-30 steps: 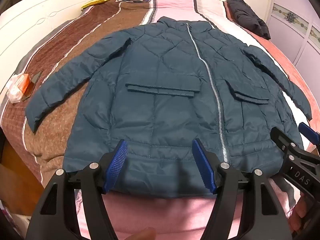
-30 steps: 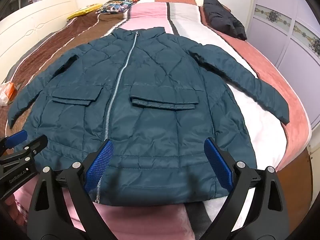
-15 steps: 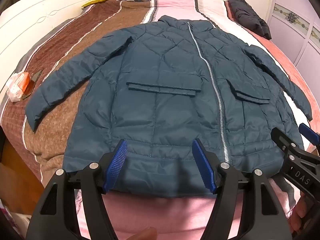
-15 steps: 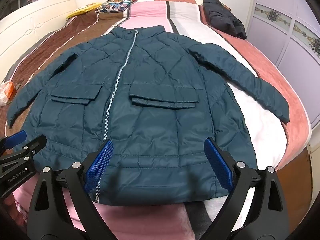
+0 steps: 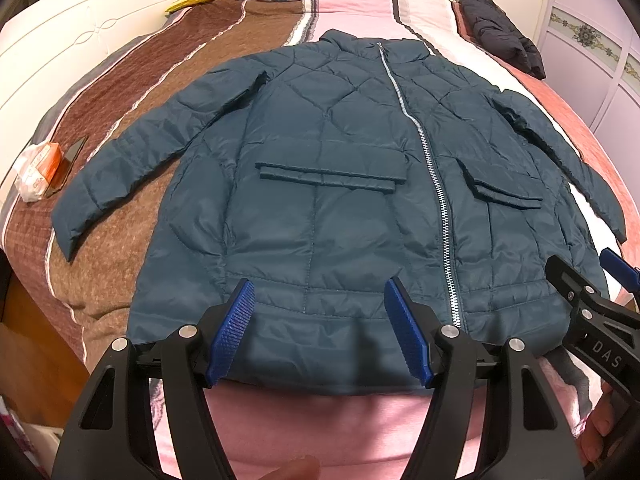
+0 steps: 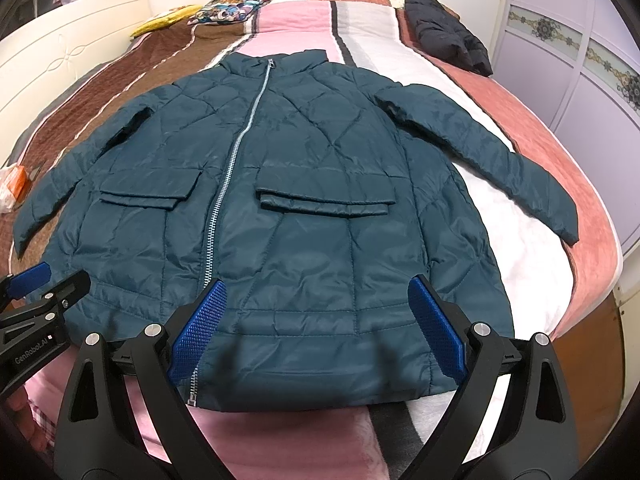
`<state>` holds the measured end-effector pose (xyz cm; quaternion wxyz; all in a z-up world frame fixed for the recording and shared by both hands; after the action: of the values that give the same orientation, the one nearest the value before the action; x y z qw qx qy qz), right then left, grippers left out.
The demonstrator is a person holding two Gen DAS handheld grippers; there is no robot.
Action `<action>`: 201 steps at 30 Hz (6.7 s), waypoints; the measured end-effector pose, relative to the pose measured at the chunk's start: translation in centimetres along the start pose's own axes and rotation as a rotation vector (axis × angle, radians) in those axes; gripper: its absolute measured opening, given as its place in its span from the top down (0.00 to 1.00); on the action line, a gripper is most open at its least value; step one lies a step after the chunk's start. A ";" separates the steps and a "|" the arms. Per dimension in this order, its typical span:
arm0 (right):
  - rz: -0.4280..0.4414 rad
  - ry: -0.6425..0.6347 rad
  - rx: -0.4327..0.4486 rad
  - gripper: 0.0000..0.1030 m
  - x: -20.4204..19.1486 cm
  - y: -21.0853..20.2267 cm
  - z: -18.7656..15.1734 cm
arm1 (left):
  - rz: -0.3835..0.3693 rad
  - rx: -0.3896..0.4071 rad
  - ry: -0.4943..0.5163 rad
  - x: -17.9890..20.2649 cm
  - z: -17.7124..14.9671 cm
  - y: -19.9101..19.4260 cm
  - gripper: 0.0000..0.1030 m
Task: Fold large clothes
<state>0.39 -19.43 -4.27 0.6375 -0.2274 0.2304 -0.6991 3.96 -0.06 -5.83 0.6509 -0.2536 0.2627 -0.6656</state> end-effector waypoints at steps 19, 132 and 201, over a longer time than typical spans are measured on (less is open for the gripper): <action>0.001 0.001 -0.003 0.11 0.2 0.0 0.1 | 0.003 -0.003 0.003 -0.9 -0.8 0.2 0.35; -0.315 1.126 0.135 0.80 37.4 13.2 2.8 | -0.070 -0.147 0.047 1.9 3.4 10.2 0.35; 0.244 0.333 0.061 0.45 13.0 8.7 2.9 | -0.268 0.270 0.517 16.2 15.3 14.4 0.31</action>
<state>7.95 -33.14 -6.95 0.6770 -0.0600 0.3371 -0.6515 24.52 -16.80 -4.47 0.4970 -0.0198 0.2929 -0.8166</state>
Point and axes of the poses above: each gripper's, at about its wrist camera, not at the fingertips, and y roughly the way its jaws point, x to its right, z to its top, the point moved 7 cm from there along y, roughly the way its jaws point, and after that the axes turned 13 degrees about x, right-handed, at the moved point
